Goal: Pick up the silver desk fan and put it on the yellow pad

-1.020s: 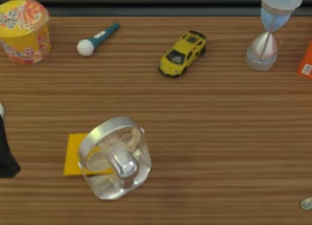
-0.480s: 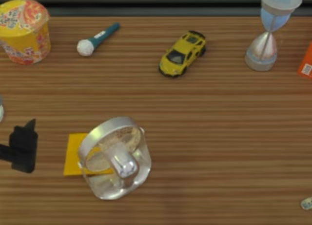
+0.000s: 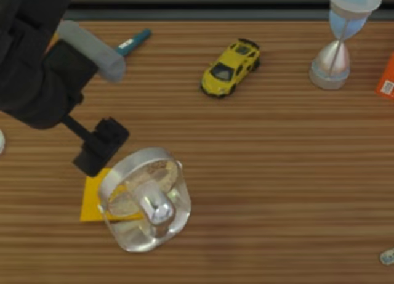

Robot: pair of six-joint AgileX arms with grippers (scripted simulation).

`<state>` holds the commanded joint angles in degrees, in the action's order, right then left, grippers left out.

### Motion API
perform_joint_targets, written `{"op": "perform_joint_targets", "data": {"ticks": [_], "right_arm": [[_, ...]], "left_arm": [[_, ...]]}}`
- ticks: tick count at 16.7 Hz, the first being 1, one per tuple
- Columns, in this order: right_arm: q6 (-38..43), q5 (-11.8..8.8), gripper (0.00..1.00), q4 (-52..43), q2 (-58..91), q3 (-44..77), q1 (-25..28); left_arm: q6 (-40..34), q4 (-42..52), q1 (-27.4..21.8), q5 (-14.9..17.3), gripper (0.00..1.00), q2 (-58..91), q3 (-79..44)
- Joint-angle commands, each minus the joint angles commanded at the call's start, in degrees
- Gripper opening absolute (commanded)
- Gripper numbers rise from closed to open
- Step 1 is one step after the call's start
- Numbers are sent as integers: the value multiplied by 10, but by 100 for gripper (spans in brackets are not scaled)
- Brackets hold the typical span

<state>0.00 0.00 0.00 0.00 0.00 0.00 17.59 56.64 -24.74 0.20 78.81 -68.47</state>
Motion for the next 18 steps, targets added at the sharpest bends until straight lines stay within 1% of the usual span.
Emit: {"op": "perform_joint_targets", "data": {"ticks": [4,8,15,18], "right_arm": [[0,0,100,0,0,0,0],[0,0,100,0,0,0,0],[0,0,100,0,0,0,0],[0,0,100,0,0,0,0]], "left_arm": [[35,121,-51,0,100,170,-144],[54,189,-77,0,100,254,-219],[56,193,-78,0,100,260,-223],[57,155,-79,0,100,264,-189]]}}
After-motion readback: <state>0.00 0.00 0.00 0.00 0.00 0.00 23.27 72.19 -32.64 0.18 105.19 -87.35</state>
